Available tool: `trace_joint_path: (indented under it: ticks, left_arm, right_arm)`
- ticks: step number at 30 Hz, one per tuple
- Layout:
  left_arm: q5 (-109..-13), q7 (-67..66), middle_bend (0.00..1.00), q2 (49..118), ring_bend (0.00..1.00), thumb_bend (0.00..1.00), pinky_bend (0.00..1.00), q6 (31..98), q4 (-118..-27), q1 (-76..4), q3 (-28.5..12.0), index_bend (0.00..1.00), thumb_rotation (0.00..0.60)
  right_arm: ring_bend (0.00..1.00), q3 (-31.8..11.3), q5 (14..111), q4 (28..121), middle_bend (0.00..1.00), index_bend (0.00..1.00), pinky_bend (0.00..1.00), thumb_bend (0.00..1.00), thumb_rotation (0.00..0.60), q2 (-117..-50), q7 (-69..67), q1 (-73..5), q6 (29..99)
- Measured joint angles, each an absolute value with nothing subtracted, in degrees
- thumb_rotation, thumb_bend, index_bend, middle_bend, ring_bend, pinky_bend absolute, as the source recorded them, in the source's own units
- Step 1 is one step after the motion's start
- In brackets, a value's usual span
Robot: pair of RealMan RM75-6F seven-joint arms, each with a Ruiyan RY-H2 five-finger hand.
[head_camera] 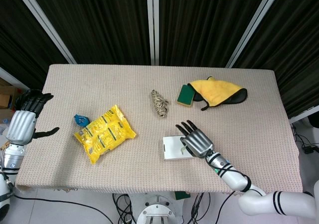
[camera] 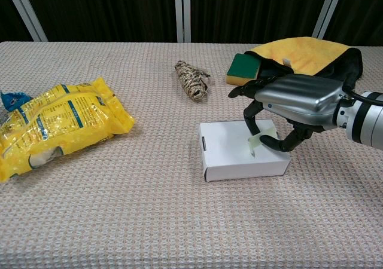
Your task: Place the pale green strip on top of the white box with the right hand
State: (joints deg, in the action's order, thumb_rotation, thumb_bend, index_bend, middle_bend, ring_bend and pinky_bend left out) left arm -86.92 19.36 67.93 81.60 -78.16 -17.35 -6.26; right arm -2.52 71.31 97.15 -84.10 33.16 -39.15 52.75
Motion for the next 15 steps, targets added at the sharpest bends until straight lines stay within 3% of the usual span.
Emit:
trace_joint_path:
  ticks: [15]
  left_arm:
    - [-87.00,20.02,0.13,67.72,0.09,0.00,0.17,81.45,-78.18,-17.42,-6.25,0.15,0.600]
  right_arm:
    - [0.00,-2.56,75.70,95.27,0.00,0.10,0.00,0.44,0.600,-84.98,28.06,-39.25,54.64]
